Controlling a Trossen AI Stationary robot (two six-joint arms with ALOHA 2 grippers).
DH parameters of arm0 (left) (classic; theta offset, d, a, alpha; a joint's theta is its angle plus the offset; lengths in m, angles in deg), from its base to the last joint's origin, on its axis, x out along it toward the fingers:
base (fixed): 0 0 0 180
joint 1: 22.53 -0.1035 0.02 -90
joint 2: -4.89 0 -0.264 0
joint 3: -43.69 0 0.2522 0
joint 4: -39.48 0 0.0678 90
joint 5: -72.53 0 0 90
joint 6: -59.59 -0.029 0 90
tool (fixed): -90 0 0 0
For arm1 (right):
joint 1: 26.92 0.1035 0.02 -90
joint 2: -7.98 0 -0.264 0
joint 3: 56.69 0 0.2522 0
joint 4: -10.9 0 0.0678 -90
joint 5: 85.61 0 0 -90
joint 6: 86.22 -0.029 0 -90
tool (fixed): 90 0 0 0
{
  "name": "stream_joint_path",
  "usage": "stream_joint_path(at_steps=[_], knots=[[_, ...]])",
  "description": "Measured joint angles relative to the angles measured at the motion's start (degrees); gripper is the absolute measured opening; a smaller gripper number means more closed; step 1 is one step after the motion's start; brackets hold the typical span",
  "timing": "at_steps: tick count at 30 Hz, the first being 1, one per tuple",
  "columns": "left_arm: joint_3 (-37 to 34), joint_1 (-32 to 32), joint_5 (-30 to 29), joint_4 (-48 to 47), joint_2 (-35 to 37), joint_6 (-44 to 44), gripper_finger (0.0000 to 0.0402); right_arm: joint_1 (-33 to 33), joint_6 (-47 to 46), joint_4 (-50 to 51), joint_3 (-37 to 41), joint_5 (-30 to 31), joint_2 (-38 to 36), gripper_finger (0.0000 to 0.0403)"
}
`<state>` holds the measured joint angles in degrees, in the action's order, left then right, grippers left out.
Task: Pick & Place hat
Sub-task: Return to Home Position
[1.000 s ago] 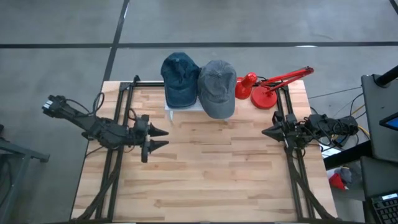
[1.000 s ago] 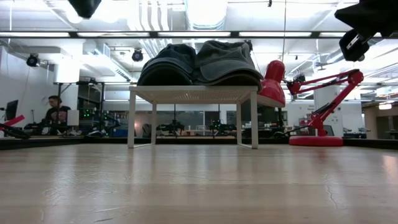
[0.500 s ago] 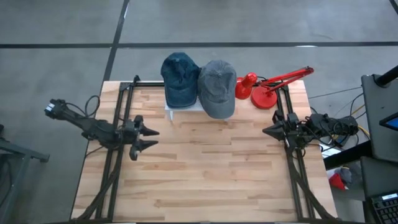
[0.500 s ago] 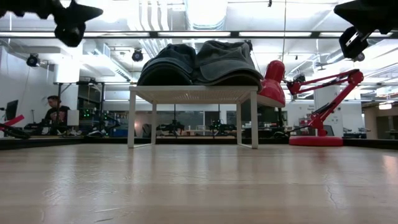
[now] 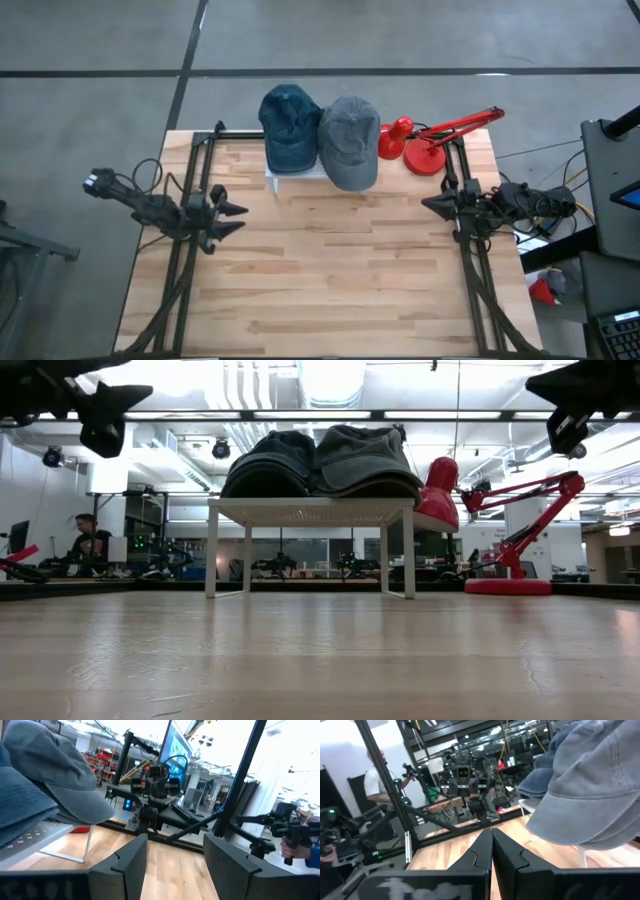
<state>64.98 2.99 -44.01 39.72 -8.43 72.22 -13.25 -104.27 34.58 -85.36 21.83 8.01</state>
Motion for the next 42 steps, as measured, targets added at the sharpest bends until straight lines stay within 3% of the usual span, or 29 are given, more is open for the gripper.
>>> stream_joint_path(at_steps=[13, 22, 33, 42], knots=[[-6.93, -0.06, 0.55, 0.19, 6.0, -0.29, 0.0195, 0.02, 2.9, -1.0, 1.5, -2.71, 0.0, 0.0008], [-7.04, -0.42, -0.76, -2.31, 6.95, -1.69, 0.0195, 0.0, 1.36, -4.01, 5.45, -4.07, -0.02, 0.0008], [-7.06, -0.42, -0.76, -5.54, 6.89, -1.56, 0.0195, -0.09, 6.57, -5.19, 7.53, -2.42, -0.02, 0.0008], [-7.08, -0.42, -0.76, -5.54, 6.89, -1.49, 0.0195, -0.09, 9.58, -11.82, 12.71, -3.82, -0.02, 0.0008]])
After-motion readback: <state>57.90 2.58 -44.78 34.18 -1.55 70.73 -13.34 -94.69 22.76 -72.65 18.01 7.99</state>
